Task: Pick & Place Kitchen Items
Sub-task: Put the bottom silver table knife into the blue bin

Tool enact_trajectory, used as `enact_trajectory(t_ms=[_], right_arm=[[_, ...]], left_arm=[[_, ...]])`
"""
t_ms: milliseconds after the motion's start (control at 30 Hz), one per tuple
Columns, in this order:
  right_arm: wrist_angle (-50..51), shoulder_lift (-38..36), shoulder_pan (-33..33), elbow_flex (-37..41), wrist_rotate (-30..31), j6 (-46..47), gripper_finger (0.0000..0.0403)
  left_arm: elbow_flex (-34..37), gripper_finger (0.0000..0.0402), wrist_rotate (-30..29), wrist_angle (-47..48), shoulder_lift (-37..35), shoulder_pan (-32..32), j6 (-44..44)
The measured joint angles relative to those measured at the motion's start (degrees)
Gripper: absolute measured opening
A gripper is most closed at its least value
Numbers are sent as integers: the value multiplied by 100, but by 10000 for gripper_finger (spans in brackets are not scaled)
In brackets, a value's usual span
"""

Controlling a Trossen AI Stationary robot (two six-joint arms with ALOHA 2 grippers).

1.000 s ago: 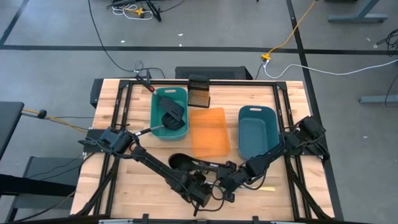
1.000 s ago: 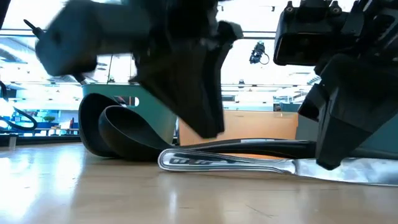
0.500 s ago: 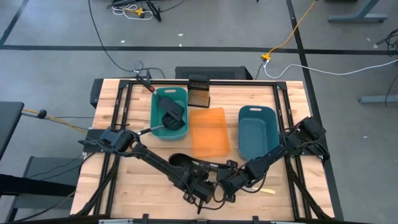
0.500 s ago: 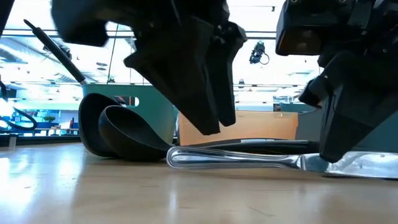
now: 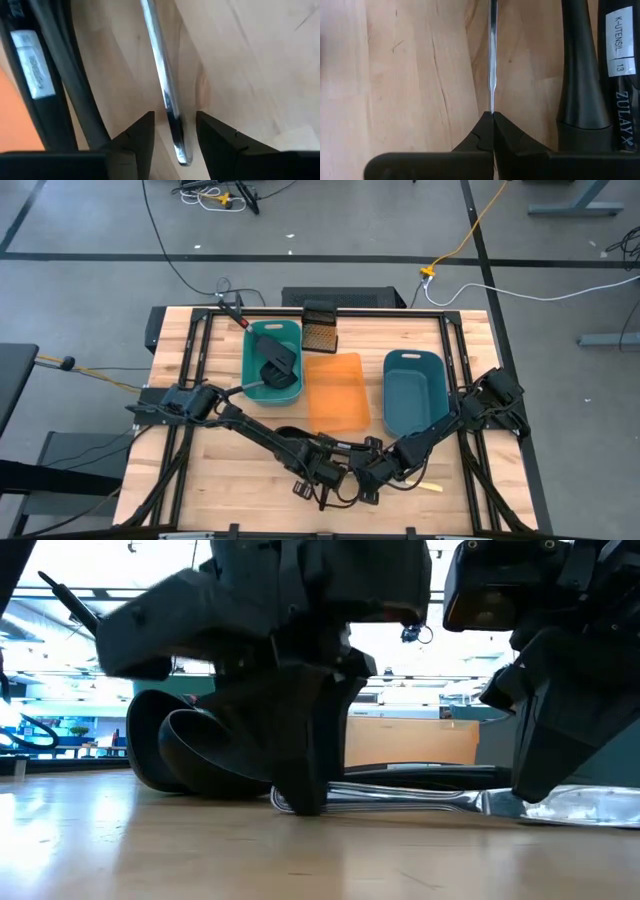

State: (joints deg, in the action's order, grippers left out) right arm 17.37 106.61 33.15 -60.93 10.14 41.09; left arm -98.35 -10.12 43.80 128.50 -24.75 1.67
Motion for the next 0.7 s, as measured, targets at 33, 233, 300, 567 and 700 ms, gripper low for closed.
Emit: enact_trajectory(t_ms=[33,233,300,567,700], right_arm=[[-3,0,0,0,19,-1,1],[-7,0,0,-2,53,1,1],[-19,0,0,-2,47,34,1],[-57,-13,0,-11,218,-74,8],[-105,-23,1,-10,367,-171,41]], left_arm=[[21,140,2,-27,1,16,0],[36,78,48,-45,1,54,46],[36,43,7,-35,1,57,25],[36,24,-489,141,-1,45,42],[-20,24,-804,382,-1,-3,-83]])
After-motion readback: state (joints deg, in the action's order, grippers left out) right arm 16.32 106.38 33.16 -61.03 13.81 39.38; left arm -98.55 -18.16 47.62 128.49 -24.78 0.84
